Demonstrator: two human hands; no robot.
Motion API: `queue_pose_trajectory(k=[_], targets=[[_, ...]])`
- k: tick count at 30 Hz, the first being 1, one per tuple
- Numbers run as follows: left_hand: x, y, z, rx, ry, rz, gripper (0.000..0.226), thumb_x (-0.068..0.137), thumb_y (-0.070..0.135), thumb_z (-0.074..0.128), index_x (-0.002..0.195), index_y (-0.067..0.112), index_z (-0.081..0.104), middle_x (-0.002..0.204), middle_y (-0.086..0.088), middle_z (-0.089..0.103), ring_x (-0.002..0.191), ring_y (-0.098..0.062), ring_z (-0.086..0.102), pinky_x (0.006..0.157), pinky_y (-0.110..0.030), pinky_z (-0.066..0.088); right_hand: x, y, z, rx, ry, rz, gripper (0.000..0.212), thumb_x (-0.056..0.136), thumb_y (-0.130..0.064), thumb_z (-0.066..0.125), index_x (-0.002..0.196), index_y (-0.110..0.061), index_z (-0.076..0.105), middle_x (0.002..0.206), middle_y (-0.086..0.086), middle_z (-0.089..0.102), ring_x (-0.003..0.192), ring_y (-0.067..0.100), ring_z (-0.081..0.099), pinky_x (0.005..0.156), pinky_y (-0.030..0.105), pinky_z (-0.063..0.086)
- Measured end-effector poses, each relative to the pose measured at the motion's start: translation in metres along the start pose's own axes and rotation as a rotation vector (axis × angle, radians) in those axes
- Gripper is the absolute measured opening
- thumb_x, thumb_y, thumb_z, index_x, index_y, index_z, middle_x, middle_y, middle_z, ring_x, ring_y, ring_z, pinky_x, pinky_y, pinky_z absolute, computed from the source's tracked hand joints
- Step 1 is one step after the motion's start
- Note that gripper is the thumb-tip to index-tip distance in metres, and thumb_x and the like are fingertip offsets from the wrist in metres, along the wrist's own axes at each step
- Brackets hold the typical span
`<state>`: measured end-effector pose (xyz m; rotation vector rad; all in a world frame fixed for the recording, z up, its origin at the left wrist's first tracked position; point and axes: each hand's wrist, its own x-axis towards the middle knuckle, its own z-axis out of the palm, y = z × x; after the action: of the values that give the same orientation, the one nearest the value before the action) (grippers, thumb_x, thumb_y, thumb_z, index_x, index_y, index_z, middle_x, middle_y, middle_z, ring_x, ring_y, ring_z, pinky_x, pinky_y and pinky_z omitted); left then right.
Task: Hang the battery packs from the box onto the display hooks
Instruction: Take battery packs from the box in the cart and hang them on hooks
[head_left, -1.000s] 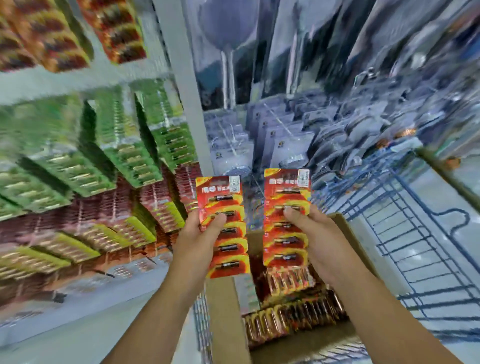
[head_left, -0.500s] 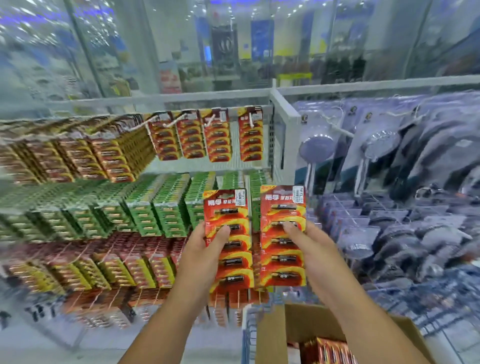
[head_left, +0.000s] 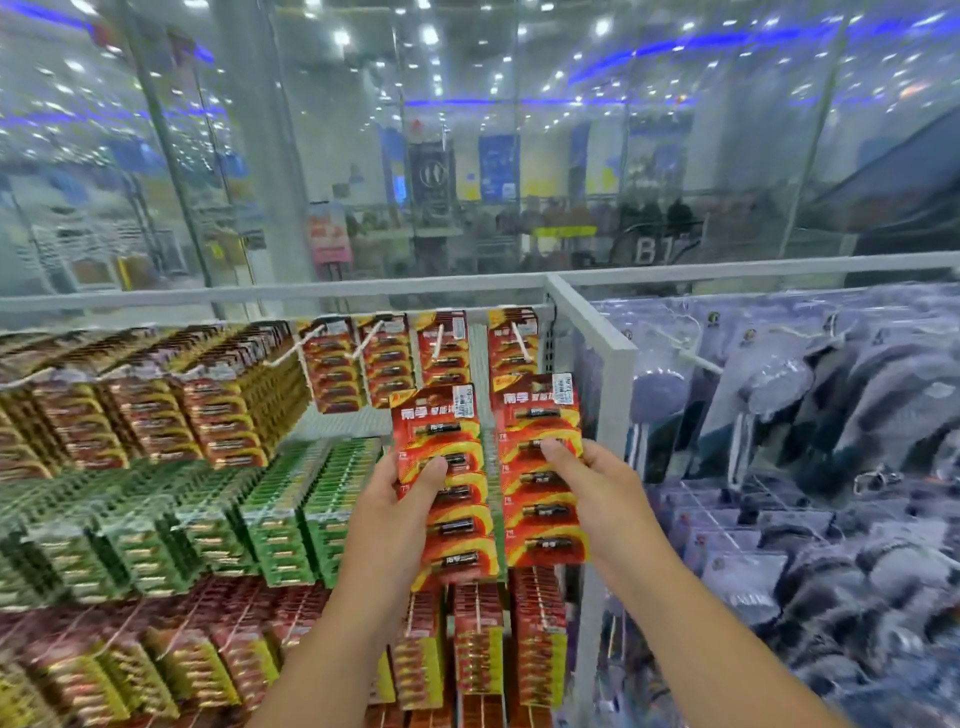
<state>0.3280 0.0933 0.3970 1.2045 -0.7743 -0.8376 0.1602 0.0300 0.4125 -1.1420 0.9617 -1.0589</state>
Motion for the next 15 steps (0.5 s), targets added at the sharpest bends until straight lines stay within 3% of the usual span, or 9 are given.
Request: queue_pose_trajectory(k=[5,10,15], targets=[[0.063,-0.004,-0.003,0.013,-0.028,-0.001,0.019,0.101,0.039,0.066,0.12,0.036,0.07,0.103,0.002,0.081,0.09,-0.025,0.08,0.081,-0.054,0.064,0.043,-0.003,0.021,0.022,0.074,-0.022,0.019,0.104,-0.039,0.061,0.109,-0.024,0.071,0.093,-0.001,0.082,0.082,0.021,0.08,0.069,0.038,0.062],[0.104,-0.014,-0.006,0.004,-0.039,-0.022,0.017,0.1,0.04,0.067,0.116,0.036,0.07,0.105,0.0,0.081,0.092,-0.027,0.079,0.083,-0.057,0.063,0.071,0.002,0.029,0.016,0.12,-0.019,0.023,0.105,-0.039,0.059,0.112,-0.022,0.072,0.095,0.001,0.082,0.084,0.022,0.08,0.075,0.042,0.063],[0.113,-0.015,-0.008,-0.005,-0.053,-0.031,0.013,0.1,0.037,0.066,0.112,0.035,0.071,0.101,0.0,0.081,0.089,-0.027,0.079,0.082,-0.057,0.063,0.079,0.009,0.029,0.024,0.153,-0.041,0.021,0.106,-0.035,0.058,0.112,-0.021,0.073,0.096,0.002,0.082,0.084,0.022,0.08,0.068,0.037,0.061]])
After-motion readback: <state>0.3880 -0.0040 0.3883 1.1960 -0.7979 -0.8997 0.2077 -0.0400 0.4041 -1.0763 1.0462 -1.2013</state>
